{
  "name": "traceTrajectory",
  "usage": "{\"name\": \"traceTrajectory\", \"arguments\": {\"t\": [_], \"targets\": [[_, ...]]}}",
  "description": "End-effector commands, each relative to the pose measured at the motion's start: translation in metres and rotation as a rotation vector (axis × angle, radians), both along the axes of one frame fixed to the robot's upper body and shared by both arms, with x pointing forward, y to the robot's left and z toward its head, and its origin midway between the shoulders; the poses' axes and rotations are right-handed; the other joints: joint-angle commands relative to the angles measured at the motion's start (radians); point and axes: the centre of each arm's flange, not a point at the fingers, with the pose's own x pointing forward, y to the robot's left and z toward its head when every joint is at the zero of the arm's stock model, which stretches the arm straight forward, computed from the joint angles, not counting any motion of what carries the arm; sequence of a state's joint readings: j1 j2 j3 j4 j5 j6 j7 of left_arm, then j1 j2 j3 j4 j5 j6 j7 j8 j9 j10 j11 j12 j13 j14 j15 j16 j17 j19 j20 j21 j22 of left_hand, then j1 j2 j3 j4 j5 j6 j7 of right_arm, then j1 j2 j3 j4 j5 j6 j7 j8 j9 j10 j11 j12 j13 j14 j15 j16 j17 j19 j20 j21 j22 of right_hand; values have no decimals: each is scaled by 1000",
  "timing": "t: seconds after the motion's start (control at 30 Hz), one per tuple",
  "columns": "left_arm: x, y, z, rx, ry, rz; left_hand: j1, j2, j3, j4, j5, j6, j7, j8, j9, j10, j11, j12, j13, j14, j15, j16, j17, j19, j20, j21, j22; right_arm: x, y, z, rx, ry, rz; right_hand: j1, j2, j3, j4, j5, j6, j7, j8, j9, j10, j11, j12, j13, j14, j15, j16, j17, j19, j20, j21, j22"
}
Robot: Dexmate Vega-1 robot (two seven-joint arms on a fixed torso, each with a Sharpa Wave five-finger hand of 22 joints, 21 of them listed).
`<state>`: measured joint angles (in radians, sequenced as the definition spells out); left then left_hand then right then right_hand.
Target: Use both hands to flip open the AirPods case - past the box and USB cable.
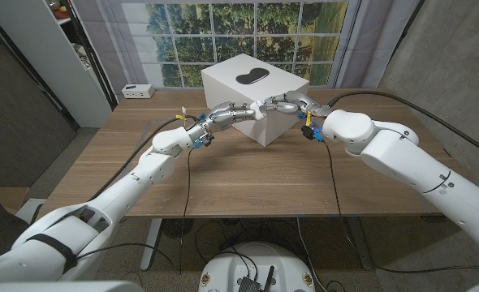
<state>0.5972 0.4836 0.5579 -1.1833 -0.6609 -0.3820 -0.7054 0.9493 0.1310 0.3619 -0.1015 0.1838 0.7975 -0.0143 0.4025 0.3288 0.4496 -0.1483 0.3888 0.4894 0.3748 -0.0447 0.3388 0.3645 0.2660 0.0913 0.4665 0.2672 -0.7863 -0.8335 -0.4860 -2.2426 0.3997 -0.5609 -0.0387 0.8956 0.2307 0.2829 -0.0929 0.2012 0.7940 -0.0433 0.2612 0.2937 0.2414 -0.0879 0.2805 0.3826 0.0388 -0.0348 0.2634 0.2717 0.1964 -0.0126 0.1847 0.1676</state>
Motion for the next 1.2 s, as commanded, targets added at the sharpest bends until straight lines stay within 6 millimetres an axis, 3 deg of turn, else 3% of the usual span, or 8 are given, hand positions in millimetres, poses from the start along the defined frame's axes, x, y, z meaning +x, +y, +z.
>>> {"name": "traceTrajectory", "arguments": {"t": [0.03,0.2,0.37,0.63,0.73,1.13,1.2], "targets": [[6,-4,4,30,11,-72,30,44,6,7,9,98,-109,-7,89,-14,-2,-6,7,-19,-62,-9,4,-6,1,12,4,9,-13,7,29,78,132,-39,-13,165,183,0,-17,11,-13,-2,-12,2,-5,6,-13,-121,5,11,-13,1,-1,3],[7,-4,5,41,12,-91,25,46,7,14,11,91,-111,-9,95,-38,-1,-14,12,-37,-57,-17,7,-16,2,14,4,12,-18,7,59,113,200,-87,-17,173,226,-5,-34,24,-30,-7,-28,10,-12,12,-36,-116,7,22,-27,3,1,3],[8,-6,6,45,10,-110,21,46,9,19,13,83,-118,-11,100,-52,3,-18,17,-54,-53,-25,9,-24,3,15,4,14,-19,7,72,125,247,-129,-20,172,252,-10,-43,29,-40,-11,-41,19,-16,16,-50,-113,8,30,-39,7,1,4],[6,-8,6,46,9,-128,18,48,12,23,16,75,-120,-13,108,-64,3,-21,22,-62,-49,-28,13,-32,3,18,3,15,-19,6,75,125,270,-166,-22,168,266,-12,-41,25,-43,-15,-44,25,-16,19,-53,-109,12,35,-43,13,2,4],[6,-8,6,43,8,-132,17,47,13,25,16,74,-123,-13,110,-66,0,-22,24,-64,-48,-30,14,-34,4,19,3,15,-20,5,82,124,268,-191,-29,162,268,-13,-38,40,-45,-17,-33,30,-12,21,-49,-104,16,38,-40,15,5,4],[5,-10,6,43,5,-170,11,41,12,32,22,63,-129,-15,122,-70,-12,-22,30,-71,-45,-34,17,-40,3,24,2,11,-23,4,93,97,233,-397,-71,72,277,-29,-25,81,-56,-39,-11,57,-5,31,-31,-84,22,38,-25,38,10,4],[4,-10,6,44,5,-176,9,39,10,33,23,66,-129,-13,124,-70,-16,-22,31,-72,-45,-34,18,-40,2,26,2,10,-23,5,95,90,226,-409,-75,65,275,-29,-26,86,-56,-41,-9,59,-4,31,-29,-82,22,37,-22,41,11,4]]}}
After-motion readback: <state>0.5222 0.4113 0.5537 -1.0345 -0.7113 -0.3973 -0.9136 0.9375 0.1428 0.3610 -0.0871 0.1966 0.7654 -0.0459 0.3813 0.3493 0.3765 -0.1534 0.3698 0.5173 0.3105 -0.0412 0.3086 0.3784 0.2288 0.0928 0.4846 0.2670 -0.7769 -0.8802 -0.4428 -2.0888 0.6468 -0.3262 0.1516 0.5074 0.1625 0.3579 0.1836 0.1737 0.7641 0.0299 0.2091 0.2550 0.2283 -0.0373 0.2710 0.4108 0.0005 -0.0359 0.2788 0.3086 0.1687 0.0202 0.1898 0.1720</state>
